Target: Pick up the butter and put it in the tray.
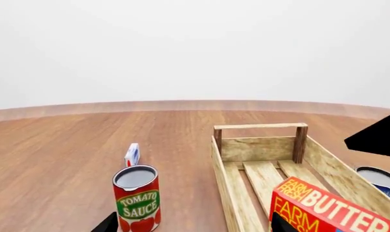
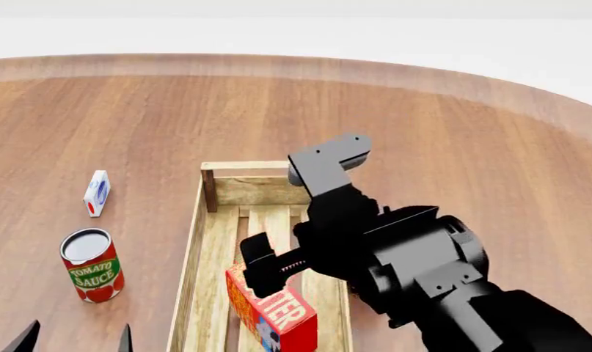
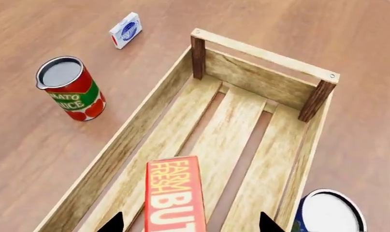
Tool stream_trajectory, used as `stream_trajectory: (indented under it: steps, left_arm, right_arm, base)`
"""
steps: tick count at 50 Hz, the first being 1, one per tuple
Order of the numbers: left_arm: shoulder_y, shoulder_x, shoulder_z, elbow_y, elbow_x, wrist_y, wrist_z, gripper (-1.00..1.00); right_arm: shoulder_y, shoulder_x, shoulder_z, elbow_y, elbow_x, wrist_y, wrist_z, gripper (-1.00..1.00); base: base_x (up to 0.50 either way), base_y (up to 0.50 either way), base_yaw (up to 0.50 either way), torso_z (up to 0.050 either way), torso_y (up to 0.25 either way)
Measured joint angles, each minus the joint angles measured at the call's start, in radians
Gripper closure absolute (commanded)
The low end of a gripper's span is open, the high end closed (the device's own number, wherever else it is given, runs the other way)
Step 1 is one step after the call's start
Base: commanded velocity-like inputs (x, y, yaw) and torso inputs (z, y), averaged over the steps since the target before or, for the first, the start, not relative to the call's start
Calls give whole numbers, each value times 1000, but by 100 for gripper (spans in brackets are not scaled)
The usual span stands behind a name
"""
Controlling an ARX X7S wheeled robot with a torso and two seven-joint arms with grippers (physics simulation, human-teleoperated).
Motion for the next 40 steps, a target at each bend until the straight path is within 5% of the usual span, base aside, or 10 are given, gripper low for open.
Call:
stream_trajectory:
  steps: [11, 24, 40]
  left_arm:
    - [-4, -4, -5, 4, -6, -1, -5, -100]
    - [-6, -19, -19, 43, -9, -9, -22, -100]
    - [2, -41, -31, 94, 0, -9, -43, -100]
  right_arm:
    - [-104, 196, 100, -368, 6, -183, 229, -100]
    - [-428, 495, 197, -886, -255, -614, 663, -100]
    - [-708, 623, 223, -1088, -627, -890, 1005, -100]
  base:
    - [0, 0, 0, 0, 0]
    - [0, 0, 0, 0, 0]
    - [0, 0, 0, 0, 0]
